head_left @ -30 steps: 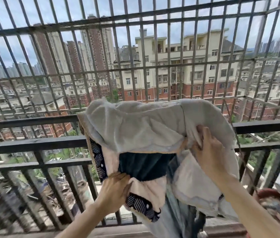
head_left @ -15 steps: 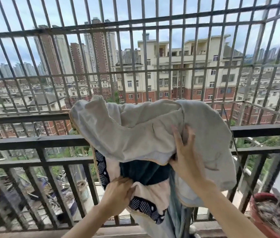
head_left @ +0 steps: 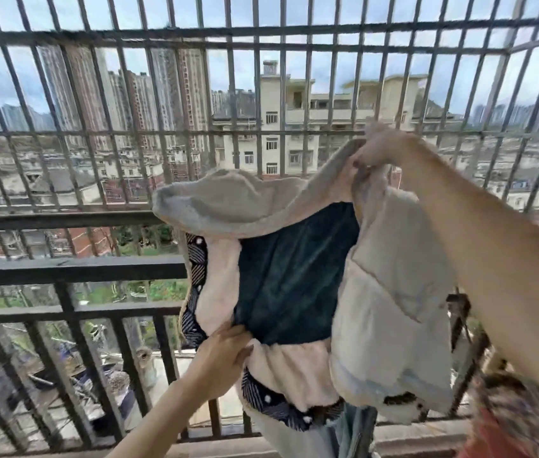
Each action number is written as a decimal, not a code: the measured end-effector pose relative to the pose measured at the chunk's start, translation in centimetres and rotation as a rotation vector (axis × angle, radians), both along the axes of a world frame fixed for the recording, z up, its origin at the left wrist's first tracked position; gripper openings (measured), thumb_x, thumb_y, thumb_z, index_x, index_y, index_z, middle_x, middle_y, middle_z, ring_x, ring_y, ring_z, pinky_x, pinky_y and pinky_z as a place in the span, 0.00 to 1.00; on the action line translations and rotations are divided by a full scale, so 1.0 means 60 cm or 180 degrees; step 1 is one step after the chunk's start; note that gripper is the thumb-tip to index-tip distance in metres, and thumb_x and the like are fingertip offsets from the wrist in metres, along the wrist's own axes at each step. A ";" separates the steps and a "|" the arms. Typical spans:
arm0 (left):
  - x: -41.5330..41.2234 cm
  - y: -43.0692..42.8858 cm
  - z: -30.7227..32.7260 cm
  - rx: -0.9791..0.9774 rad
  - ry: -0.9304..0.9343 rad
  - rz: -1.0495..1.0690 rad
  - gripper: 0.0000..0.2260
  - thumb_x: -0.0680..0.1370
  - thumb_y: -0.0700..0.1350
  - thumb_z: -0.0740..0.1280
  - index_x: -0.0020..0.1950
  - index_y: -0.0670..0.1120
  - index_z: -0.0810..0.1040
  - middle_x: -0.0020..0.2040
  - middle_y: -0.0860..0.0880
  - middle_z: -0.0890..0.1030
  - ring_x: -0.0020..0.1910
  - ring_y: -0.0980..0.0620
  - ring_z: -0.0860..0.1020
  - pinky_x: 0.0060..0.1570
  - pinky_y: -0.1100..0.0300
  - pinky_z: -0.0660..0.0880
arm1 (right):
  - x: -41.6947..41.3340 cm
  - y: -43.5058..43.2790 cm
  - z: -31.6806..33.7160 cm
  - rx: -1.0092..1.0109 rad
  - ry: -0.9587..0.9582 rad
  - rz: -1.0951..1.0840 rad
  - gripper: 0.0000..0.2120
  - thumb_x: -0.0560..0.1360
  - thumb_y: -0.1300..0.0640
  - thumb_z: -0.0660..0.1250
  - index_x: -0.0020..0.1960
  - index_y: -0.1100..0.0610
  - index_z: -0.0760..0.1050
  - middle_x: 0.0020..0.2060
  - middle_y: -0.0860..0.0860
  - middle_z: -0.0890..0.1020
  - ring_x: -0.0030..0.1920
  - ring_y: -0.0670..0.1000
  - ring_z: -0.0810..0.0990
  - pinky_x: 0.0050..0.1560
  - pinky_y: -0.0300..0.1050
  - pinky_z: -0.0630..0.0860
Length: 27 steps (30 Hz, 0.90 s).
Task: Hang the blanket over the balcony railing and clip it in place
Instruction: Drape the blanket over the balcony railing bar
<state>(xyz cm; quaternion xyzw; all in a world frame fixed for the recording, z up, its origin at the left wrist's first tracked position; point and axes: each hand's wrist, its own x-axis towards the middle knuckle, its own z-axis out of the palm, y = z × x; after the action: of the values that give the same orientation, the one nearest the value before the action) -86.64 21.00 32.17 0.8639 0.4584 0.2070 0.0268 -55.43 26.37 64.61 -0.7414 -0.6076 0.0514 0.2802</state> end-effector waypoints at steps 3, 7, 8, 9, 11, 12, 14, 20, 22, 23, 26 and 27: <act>-0.006 -0.001 0.025 -0.0311 0.0180 -0.0043 0.16 0.76 0.42 0.61 0.63 0.53 0.76 0.62 0.56 0.74 0.63 0.53 0.71 0.60 0.58 0.73 | 0.007 -0.010 -0.042 -0.0560 -0.0302 0.0244 0.44 0.67 0.47 0.77 0.75 0.54 0.57 0.69 0.54 0.69 0.63 0.57 0.73 0.62 0.53 0.72; 0.064 -0.013 0.110 0.0316 -0.0407 -0.0337 0.17 0.72 0.41 0.59 0.56 0.55 0.78 0.58 0.60 0.75 0.53 0.60 0.76 0.50 0.60 0.78 | 0.016 -0.032 -0.109 -0.0093 -0.0420 0.0392 0.46 0.69 0.35 0.70 0.76 0.58 0.56 0.72 0.56 0.67 0.68 0.56 0.70 0.67 0.50 0.68; 0.093 -0.014 0.139 0.0786 -0.0652 -0.0511 0.14 0.72 0.42 0.59 0.52 0.53 0.79 0.56 0.59 0.76 0.52 0.59 0.76 0.47 0.59 0.79 | 0.017 -0.040 -0.122 0.0241 -0.0409 0.0300 0.45 0.69 0.34 0.69 0.75 0.58 0.57 0.71 0.58 0.68 0.67 0.57 0.70 0.66 0.50 0.69; 0.127 -0.014 0.168 0.1249 -0.0829 -0.0728 0.12 0.73 0.42 0.59 0.51 0.51 0.80 0.56 0.56 0.77 0.53 0.57 0.76 0.48 0.57 0.79 | 0.019 -0.049 -0.133 0.0517 -0.0418 0.0186 0.42 0.70 0.35 0.69 0.73 0.59 0.60 0.68 0.58 0.71 0.65 0.57 0.73 0.64 0.49 0.72; 0.198 0.000 0.226 0.2005 -0.0858 -0.0961 0.13 0.73 0.39 0.61 0.54 0.46 0.80 0.59 0.47 0.77 0.59 0.47 0.75 0.60 0.51 0.74 | 0.020 -0.067 -0.142 0.0798 -0.0482 0.0048 0.28 0.73 0.41 0.68 0.63 0.60 0.71 0.53 0.55 0.79 0.51 0.54 0.78 0.48 0.42 0.77; 0.233 0.017 0.248 0.2280 -0.0774 -0.0866 0.14 0.73 0.38 0.63 0.57 0.45 0.80 0.61 0.44 0.77 0.61 0.44 0.74 0.64 0.47 0.70 | 0.019 -0.076 -0.142 0.0745 -0.0579 0.0031 0.19 0.74 0.45 0.68 0.55 0.59 0.74 0.45 0.53 0.80 0.44 0.51 0.78 0.39 0.38 0.74; 0.285 0.052 0.284 0.2400 -0.0624 -0.0500 0.16 0.73 0.39 0.70 0.61 0.43 0.79 0.59 0.42 0.78 0.59 0.41 0.75 0.62 0.46 0.72 | 0.023 -0.087 -0.137 0.0627 -0.0879 0.0100 0.09 0.73 0.53 0.68 0.47 0.58 0.75 0.36 0.51 0.78 0.38 0.50 0.77 0.33 0.40 0.70; 0.293 0.109 0.292 0.1933 -0.1142 -0.0730 0.11 0.68 0.33 0.76 0.48 0.44 0.84 0.42 0.50 0.83 0.43 0.49 0.81 0.42 0.56 0.81 | 0.098 -0.100 -0.092 0.0469 -0.0684 0.0513 0.14 0.72 0.69 0.63 0.53 0.60 0.82 0.48 0.51 0.82 0.47 0.51 0.79 0.44 0.43 0.77; 0.289 0.112 0.299 0.1791 -0.1389 -0.0837 0.11 0.67 0.30 0.75 0.45 0.44 0.85 0.41 0.50 0.83 0.43 0.50 0.81 0.45 0.57 0.80 | 0.155 -0.080 -0.072 0.0274 -0.0737 0.0294 0.12 0.73 0.68 0.66 0.52 0.57 0.82 0.49 0.50 0.81 0.46 0.50 0.79 0.39 0.38 0.73; 0.287 0.111 0.303 0.1686 -0.1514 -0.0863 0.11 0.68 0.29 0.73 0.44 0.44 0.85 0.41 0.50 0.83 0.44 0.50 0.81 0.47 0.57 0.79 | 0.187 -0.065 -0.066 0.0303 -0.0744 0.0017 0.11 0.74 0.67 0.66 0.51 0.56 0.82 0.49 0.52 0.82 0.44 0.51 0.79 0.38 0.40 0.74; 0.279 0.106 0.310 0.1505 -0.1926 -0.1101 0.10 0.71 0.27 0.71 0.42 0.42 0.84 0.41 0.51 0.83 0.45 0.56 0.79 0.49 0.69 0.76 | 0.255 -0.037 -0.067 0.0550 -0.0797 -0.0886 0.13 0.72 0.70 0.66 0.53 0.59 0.80 0.47 0.59 0.82 0.43 0.55 0.80 0.45 0.48 0.79; 0.275 0.104 0.311 0.1464 -0.2053 -0.1164 0.09 0.71 0.28 0.71 0.41 0.42 0.84 0.41 0.52 0.83 0.44 0.58 0.79 0.48 0.75 0.73 | 0.262 -0.033 -0.072 0.0525 -0.0931 -0.1000 0.15 0.71 0.70 0.67 0.57 0.60 0.79 0.48 0.60 0.82 0.45 0.57 0.81 0.48 0.50 0.80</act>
<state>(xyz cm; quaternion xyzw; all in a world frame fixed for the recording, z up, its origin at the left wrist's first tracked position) -70.11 27.24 50.81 0.8054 0.2081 0.5548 0.0117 -39.70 24.40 60.32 -0.8011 -0.5209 -0.1507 0.2534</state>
